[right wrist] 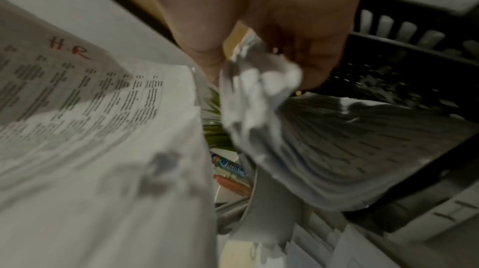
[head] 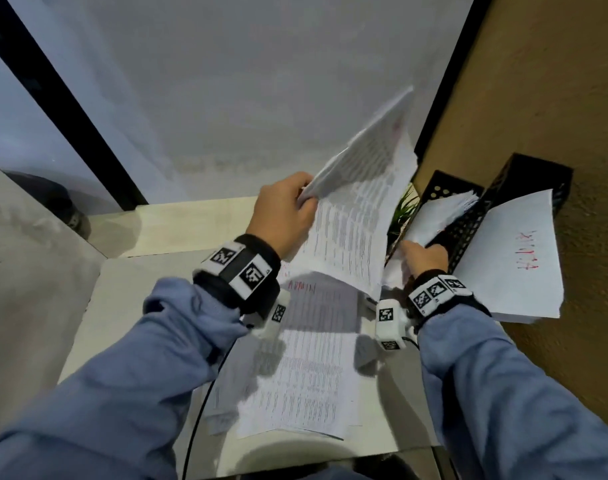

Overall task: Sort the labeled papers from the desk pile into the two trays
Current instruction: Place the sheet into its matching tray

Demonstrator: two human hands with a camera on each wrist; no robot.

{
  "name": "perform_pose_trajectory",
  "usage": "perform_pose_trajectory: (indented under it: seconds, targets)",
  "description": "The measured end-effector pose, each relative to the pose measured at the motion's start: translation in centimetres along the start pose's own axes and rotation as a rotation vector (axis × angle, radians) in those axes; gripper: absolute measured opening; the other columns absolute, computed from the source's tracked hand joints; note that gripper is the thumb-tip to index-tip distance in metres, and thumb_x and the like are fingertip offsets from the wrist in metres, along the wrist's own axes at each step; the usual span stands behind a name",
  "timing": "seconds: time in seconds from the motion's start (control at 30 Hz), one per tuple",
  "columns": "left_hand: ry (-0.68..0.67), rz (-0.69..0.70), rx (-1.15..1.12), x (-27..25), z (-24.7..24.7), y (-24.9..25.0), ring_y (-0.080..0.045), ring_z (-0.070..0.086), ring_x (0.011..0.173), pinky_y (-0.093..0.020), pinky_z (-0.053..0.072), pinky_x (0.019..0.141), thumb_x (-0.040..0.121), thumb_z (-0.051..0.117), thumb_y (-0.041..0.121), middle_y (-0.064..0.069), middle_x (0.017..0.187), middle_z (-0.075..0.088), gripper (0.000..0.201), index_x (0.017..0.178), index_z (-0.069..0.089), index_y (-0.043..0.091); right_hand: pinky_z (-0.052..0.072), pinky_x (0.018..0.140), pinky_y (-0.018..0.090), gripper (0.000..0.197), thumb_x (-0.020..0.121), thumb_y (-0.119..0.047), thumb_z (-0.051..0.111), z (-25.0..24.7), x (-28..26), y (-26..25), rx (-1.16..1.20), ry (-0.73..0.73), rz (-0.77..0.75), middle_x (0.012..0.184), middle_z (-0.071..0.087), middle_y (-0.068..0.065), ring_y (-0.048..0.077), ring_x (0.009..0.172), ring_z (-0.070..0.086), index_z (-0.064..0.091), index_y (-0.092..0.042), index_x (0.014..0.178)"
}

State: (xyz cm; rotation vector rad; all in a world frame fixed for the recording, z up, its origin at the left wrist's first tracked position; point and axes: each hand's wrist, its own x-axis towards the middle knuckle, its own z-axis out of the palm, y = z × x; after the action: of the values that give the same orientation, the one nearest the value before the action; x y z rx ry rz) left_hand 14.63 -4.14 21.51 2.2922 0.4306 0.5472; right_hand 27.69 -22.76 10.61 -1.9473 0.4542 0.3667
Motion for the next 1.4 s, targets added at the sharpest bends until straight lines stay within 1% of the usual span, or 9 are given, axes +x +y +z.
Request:
perform_pose_trajectory:
  seconds: [0.07, 0.13, 0.33, 0.57, 0.7, 0.93, 1.13, 1.3, 1.4]
  targets:
    - [-0.032, 0.058, 0.044, 1.1, 0.9, 1.5, -0.02, 0.061, 0.065, -0.023, 0.047, 0.056, 0.087, 0.052, 0.011, -0.002, 0.072, 0.065, 0.014, 0.092, 0.065, 0.015, 0.042, 0.063, 0.03, 0.007, 0.07, -0.013, 0.055, -0.7, 0.6, 0.3, 0.061, -0.021, -0.087, 0.08, 0.056, 0.013, 0.026, 0.068, 0.053, 0.05, -0.011, 0.074]
    - [-0.069, 0.081, 0.048, 1.9, 2.1, 2.9, -0.018, 0.063, 0.068, -0.019, 0.048, 0.058, 0.089, 0.052, 0.011, -0.002, 0.077, 0.066, 0.017, 0.099, 0.065, 0.016, 0.034, 0.055, 0.023, 0.019, 0.074, -0.006, 0.047, -1.5, 0.8, 0.4, 0.055, -0.022, -0.208, 0.065, 0.047, 0.005, 0.02, 0.056, 0.043, 0.042, -0.019, 0.061]
    - [-0.171, 0.184, 0.201, 3.4, 6.4, 5.8, -0.029, 0.061, 0.086, -0.034, 0.05, 0.075, 0.09, 0.047, 0.009, -0.01, 0.092, 0.067, 0.023, 0.109, 0.06, 0.011, 0.037, 0.061, 0.029, 0.011, 0.069, -0.008, 0.042, -3.6, 1.5, -0.5, 0.031, -0.072, -0.414, 0.066, 0.044, 0.006, 0.02, 0.063, 0.043, 0.05, -0.002, 0.073]
    - [-0.276, 0.175, 0.214, 4.1, 11.8, 7.0, -0.035, 0.061, 0.093, -0.036, 0.046, 0.075, 0.091, 0.047, 0.008, -0.019, 0.1, 0.065, 0.022, 0.11, 0.058, 0.008, 0.045, 0.068, 0.036, 0.02, 0.068, -0.026, 0.044, -4.6, 1.4, -4.3, -0.125, -0.09, -0.506, 0.07, 0.058, 0.004, 0.027, 0.074, 0.055, 0.061, -0.02, 0.077]
    - [-0.313, 0.044, 0.154, 4.5, 15.3, 5.5, -0.038, 0.061, 0.091, -0.046, 0.051, 0.08, 0.089, 0.046, 0.001, -0.021, 0.097, 0.065, 0.02, 0.104, 0.058, 0.004, 0.05, 0.089, 0.043, 0.044, 0.07, -0.021, 0.047, -4.7, 1.4, -5.5, -0.294, -0.032, -0.566, 0.101, 0.067, 0.016, 0.035, 0.098, 0.06, 0.061, -0.015, 0.111]
    - [-0.561, -0.124, 0.082, 3.1, 17.8, 1.2, -0.029, 0.061, 0.101, -0.036, 0.05, 0.089, 0.09, 0.055, 0.018, -0.012, 0.111, 0.065, 0.037, 0.127, 0.052, 0.013, 0.044, 0.084, 0.033, 0.046, 0.083, -0.015, 0.055, -2.3, 1.9, -1.4, -0.565, -0.161, -0.367, 0.119, 0.059, 0.02, 0.036, 0.108, 0.057, 0.045, -0.003, 0.126]
    - [-0.28, -0.272, -0.324, 0.2, 13.0, -2.3, -0.012, 0.058, 0.092, -0.022, 0.05, 0.081, 0.094, 0.054, 0.024, 0.001, 0.106, 0.061, 0.025, 0.116, 0.059, 0.013, 0.045, 0.078, 0.033, 0.036, 0.086, -0.026, 0.057, -3.2, 0.3, -1.0, -0.317, 0.022, -0.599, 0.09, 0.061, 0.006, 0.023, 0.086, 0.057, 0.058, -0.01, 0.119]
    - [-0.364, -0.631, 0.153, -3.7, 9.5, -13.5, -0.029, 0.056, 0.11, -0.033, 0.044, 0.096, 0.091, 0.05, 0.01, -0.015, 0.121, 0.06, 0.024, 0.113, 0.059, 0.005, 0.041, 0.056, 0.022, 0.005, 0.089, -0.02, 0.059, -2.5, -4.7, 1.0, -0.065, -0.174, -0.823, 0.066, 0.056, 0.012, 0.005, 0.055, 0.043, 0.064, -0.019, 0.09]
    - [-0.445, -0.892, 0.395, -7.4, 8.2, -18.0, -0.034, 0.05, 0.116, -0.04, 0.043, 0.1, 0.09, 0.051, 0.016, -0.017, 0.128, 0.048, 0.032, 0.12, 0.05, 0.004, 0.039, 0.054, 0.02, 0.017, 0.09, -0.015, 0.059, -0.2, -6.8, 4.4, -0.137, -0.391, -0.801, 0.059, 0.054, 0.002, 0.006, 0.053, 0.044, 0.061, -0.022, 0.074]
